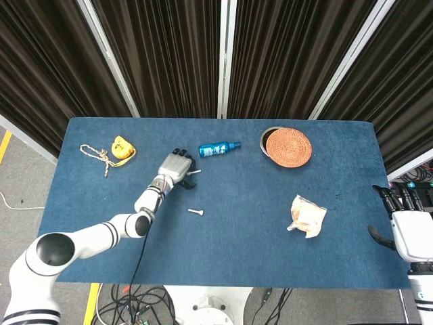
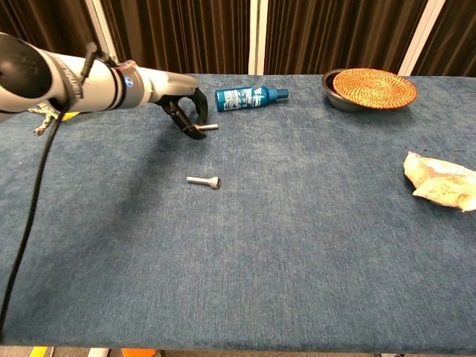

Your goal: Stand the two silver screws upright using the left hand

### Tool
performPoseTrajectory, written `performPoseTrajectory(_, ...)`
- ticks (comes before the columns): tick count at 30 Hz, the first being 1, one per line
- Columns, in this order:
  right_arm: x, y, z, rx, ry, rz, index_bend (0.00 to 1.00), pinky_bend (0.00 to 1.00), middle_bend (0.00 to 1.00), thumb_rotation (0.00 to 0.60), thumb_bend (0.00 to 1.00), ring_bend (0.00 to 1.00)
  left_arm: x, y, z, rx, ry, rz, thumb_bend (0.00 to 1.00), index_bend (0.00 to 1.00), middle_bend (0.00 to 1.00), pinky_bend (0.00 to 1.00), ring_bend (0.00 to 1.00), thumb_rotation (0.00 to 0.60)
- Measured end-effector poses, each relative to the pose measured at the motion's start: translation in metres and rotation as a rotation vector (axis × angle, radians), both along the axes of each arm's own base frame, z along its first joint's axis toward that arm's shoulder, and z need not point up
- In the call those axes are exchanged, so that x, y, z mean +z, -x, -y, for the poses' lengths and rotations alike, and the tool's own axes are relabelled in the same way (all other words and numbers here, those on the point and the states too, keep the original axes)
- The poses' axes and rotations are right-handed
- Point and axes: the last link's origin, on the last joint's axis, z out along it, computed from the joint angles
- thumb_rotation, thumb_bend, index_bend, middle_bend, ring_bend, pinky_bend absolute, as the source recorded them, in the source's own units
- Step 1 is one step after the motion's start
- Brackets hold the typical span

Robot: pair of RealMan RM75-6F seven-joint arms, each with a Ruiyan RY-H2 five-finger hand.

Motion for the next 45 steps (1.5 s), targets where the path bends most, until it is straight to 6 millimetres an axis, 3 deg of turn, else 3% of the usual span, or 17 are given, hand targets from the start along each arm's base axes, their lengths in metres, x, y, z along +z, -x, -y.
performPoseTrajectory(5,0.001,0.001,-0.001,-0.006,0.001,-0.002,0.12,0.09,0.19,0.600,0.14,0.04,-0.010,-0.007,0.002,-0.007,0.010,-0.016,0.27,0.32,0.17,0.01,0.03,0.343)
performPoseTrajectory(15,0.001,0.002,-0.001,-0.012,0.001,0.000,0.12,0.09,0.20,0.600,0.14,0.04,-0.018,-0.014,0.010,-0.026,0.033,0.002,0.27,0.41,0.17,0.01,0.03,0.348)
performPoseTrajectory(18,0.001,0.002,-0.001,-0.013,0.003,0.000,0.12,0.09,0.20,0.600,0.14,0.04,-0.020,-0.015,0.010,-0.035,0.027,0.003,0.27,0.41,0.17,0.01,0.03,0.409)
performPoseTrajectory(22,0.002,0.002,-0.001,-0.015,0.005,0.000,0.12,0.09,0.20,0.600,0.14,0.04,-0.021,-0.015,0.009,-0.049,0.003,0.005,0.27,0.45,0.18,0.01,0.03,0.569)
performPoseTrajectory(24,0.002,0.002,-0.001,-0.015,0.004,-0.001,0.12,0.09,0.20,0.600,0.14,0.04,-0.021,-0.014,0.008,-0.052,-0.009,0.009,0.27,0.46,0.18,0.01,0.03,0.590)
performPoseTrajectory(45,0.003,0.005,-0.001,-0.024,0.007,0.001,0.12,0.09,0.20,0.600,0.14,0.04,-0.030,-0.014,0.004,-0.030,-0.065,0.085,0.29,0.51,0.20,0.01,0.03,0.591)
